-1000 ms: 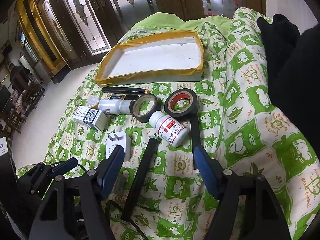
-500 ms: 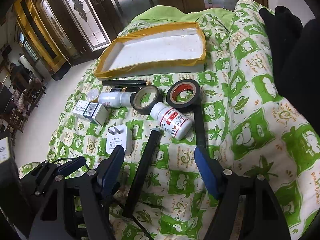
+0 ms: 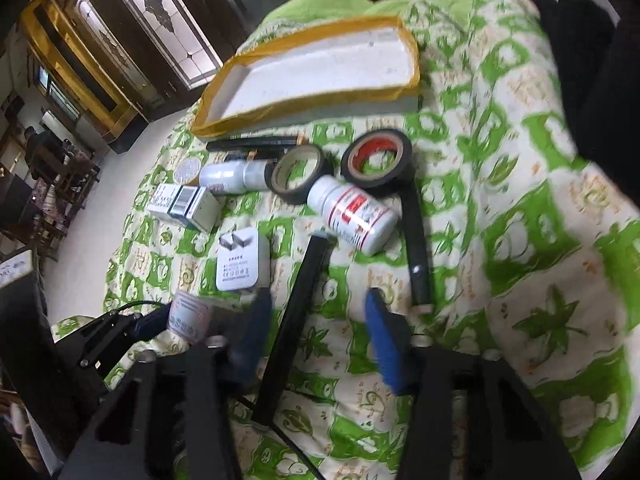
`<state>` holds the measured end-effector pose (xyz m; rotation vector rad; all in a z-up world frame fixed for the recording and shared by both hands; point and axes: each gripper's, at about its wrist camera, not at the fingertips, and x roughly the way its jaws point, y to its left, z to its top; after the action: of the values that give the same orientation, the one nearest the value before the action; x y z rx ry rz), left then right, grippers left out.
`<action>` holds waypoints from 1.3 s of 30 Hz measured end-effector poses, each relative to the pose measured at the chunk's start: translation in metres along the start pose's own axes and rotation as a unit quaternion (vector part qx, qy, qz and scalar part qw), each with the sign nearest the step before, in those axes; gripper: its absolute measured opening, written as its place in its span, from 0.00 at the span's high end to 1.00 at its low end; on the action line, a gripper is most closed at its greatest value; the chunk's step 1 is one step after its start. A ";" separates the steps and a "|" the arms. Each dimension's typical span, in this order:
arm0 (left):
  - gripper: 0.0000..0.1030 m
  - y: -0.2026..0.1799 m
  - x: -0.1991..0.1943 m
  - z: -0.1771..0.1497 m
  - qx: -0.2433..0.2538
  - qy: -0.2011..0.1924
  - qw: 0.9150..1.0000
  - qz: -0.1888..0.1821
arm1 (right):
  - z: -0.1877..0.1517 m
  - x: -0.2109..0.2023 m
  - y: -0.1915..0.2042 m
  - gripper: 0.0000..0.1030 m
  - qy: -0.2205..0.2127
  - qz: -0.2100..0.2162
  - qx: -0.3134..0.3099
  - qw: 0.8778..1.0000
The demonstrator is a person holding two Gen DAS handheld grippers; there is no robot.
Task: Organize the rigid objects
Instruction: 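Close the left gripper on the ointment box while the right gripper approaches the black marker, then grasp the black marker with the right gripper while the left gripper lifts the box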
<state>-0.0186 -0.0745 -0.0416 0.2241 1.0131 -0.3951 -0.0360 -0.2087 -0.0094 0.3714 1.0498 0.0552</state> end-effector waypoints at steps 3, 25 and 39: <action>0.52 -0.002 0.000 0.000 0.003 0.001 1.000 0.002 | -0.002 0.010 -0.006 0.72 0.027 0.023 0.023 0.999; 0.52 0.009 0.008 0.003 0.001 -0.002 0.999 0.039 | -0.003 0.037 0.026 0.86 0.081 0.081 0.000 0.993; 0.52 0.007 -0.021 0.001 -0.004 -0.057 0.997 0.047 | 0.003 0.004 0.013 0.86 0.030 0.106 0.006 0.994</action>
<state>-0.0249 -0.0639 -0.0229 0.2382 0.8892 -0.3137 -0.0297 -0.1967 -0.0071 0.4931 1.0669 0.2516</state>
